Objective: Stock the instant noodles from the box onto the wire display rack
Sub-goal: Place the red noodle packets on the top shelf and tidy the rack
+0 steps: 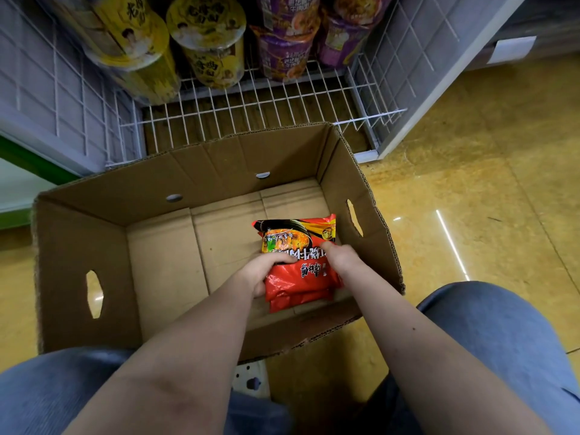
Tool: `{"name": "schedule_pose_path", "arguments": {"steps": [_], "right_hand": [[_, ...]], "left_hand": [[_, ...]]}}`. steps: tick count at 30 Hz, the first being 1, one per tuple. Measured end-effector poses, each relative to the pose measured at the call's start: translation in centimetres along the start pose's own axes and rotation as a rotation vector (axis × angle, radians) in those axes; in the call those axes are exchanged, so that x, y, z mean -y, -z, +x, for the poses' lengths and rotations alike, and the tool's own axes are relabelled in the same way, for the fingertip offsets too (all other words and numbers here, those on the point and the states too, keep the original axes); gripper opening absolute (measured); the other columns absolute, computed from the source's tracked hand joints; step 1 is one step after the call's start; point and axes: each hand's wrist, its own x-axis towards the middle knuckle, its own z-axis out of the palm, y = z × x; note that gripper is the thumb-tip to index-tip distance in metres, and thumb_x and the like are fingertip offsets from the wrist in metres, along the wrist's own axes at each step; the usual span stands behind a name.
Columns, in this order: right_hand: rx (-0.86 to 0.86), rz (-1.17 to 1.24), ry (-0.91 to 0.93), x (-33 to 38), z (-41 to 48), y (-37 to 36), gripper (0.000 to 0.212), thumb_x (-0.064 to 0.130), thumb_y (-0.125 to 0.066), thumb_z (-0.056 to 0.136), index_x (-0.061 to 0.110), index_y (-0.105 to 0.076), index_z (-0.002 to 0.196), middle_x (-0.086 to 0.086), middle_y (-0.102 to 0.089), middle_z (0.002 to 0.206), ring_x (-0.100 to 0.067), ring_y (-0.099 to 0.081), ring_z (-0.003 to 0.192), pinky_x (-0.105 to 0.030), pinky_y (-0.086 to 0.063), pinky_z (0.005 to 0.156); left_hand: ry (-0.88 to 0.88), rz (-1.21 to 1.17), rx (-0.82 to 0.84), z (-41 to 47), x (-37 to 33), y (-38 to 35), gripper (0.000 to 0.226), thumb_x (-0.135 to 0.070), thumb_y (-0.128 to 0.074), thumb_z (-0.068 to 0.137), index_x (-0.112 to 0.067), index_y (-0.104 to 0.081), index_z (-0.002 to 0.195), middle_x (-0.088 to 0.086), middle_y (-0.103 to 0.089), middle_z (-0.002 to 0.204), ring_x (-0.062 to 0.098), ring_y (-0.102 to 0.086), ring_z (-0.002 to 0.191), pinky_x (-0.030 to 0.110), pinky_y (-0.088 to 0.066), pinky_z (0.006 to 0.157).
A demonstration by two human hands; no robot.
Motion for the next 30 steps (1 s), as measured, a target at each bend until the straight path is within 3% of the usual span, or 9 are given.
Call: {"name": "schedule_pose_path", "arguments": {"steps": [6,9,11,14,17,20,23,26,30], "right_hand": [[-0.014,0.143,0.045,0.9,-0.7,-0.2,0.104,0.080,-0.046,0.071,0.006,-0.030,0.142,-0.017,-0.045,0.137,-0.035,-0.046,0.125,-0.047,-0.036,0.107],[0.077,0.223,0.121,1.5,-1.6,0.1,0.113,0.080,-0.053,0.066,0.011,-0.019,0.148,-0.014,-0.046,0.139,-0.033,-0.048,0.125,-0.049,-0.037,0.107],[0.222,0.275,0.153,1.8,-2.3,0.4,0.107,0.077,-0.059,0.065,0.013,-0.027,0.146,-0.012,-0.058,0.128,-0.029,-0.060,0.112,-0.047,-0.044,0.101],[0.373,0.331,0.225,2.5,-4.0,0.9,0.072,0.061,-0.059,0.079,0.011,-0.045,0.129,-0.009,-0.068,0.108,-0.024,-0.068,0.094,-0.039,-0.053,0.088],[0.329,0.400,0.248,3.3,-6.7,2.1,0.077,0.055,-0.059,0.081,0.011,-0.034,0.139,-0.010,-0.063,0.117,-0.022,-0.066,0.092,-0.037,-0.054,0.083],[0.319,0.497,0.264,4.4,-11.0,4.3,0.075,0.049,-0.060,0.084,0.012,-0.030,0.143,-0.005,-0.064,0.106,-0.015,-0.065,0.082,-0.026,-0.052,0.063],[0.333,0.528,0.281,5.7,-16.2,6.6,0.071,0.043,-0.067,0.080,0.013,-0.039,0.138,-0.004,-0.067,0.104,-0.018,-0.069,0.087,-0.030,-0.055,0.071],[0.310,0.566,0.323,8.0,-22.4,9.2,0.068,0.033,-0.073,0.077,0.013,-0.044,0.134,-0.006,-0.067,0.108,-0.019,-0.069,0.089,-0.032,-0.056,0.075],[0.311,0.584,0.367,12.0,-31.7,13.5,0.064,0.034,-0.074,0.075,0.020,-0.041,0.127,-0.003,-0.064,0.105,-0.020,-0.067,0.090,-0.035,-0.056,0.075]], "left_hand": [[-0.053,-0.169,0.001,-1.8,-1.0,2.0,0.022,-0.017,-0.065,0.082,-0.011,-0.057,0.102,0.013,-0.071,0.084,0.028,-0.065,0.082,0.039,-0.053,0.076],[-0.087,-0.209,0.005,-2.8,-1.2,3.0,0.027,-0.015,-0.065,0.079,-0.012,-0.056,0.105,0.013,-0.071,0.086,0.029,-0.065,0.084,0.041,-0.052,0.076],[-0.096,-0.206,0.006,-3.7,-1.2,3.7,0.033,-0.015,-0.066,0.074,-0.012,-0.056,0.105,0.013,-0.070,0.091,0.028,-0.066,0.085,0.041,-0.052,0.078],[-0.093,-0.156,-0.004,-4.8,-2.2,4.0,0.044,-0.014,-0.074,0.065,-0.012,-0.057,0.106,0.010,-0.073,0.084,0.023,-0.071,0.071,0.036,-0.056,0.072],[-0.105,-0.114,-0.017,-7.2,-3.9,2.5,0.055,-0.017,-0.076,0.059,-0.011,-0.057,0.110,0.009,-0.074,0.083,0.022,-0.072,0.070,0.036,-0.058,0.067],[-0.111,-0.088,-0.019,-11.0,-5.3,0.7,0.045,-0.016,-0.073,0.070,-0.011,-0.058,0.112,0.010,-0.074,0.090,0.022,-0.071,0.075,0.037,-0.059,0.069],[-0.123,-0.095,-0.032,-16.7,-6.9,-1.0,0.028,-0.011,-0.070,0.080,-0.013,-0.060,0.106,0.007,-0.074,0.086,0.020,-0.071,0.071,0.034,-0.060,0.065],[-0.141,-0.085,-0.019,-23.7,-9.5,-3.2,0.033,-0.011,-0.072,0.076,-0.014,-0.060,0.107,0.006,-0.075,0.085,0.020,-0.071,0.072,0.036,-0.060,0.071],[-0.233,-0.057,-0.081,-34.5,-14.0,-6.2,0.066,-0.011,-0.083,0.060,-0.012,-0.055,0.120,0.012,-0.071,0.101,0.028,-0.068,0.088,0.044,-0.055,0.082]]}}
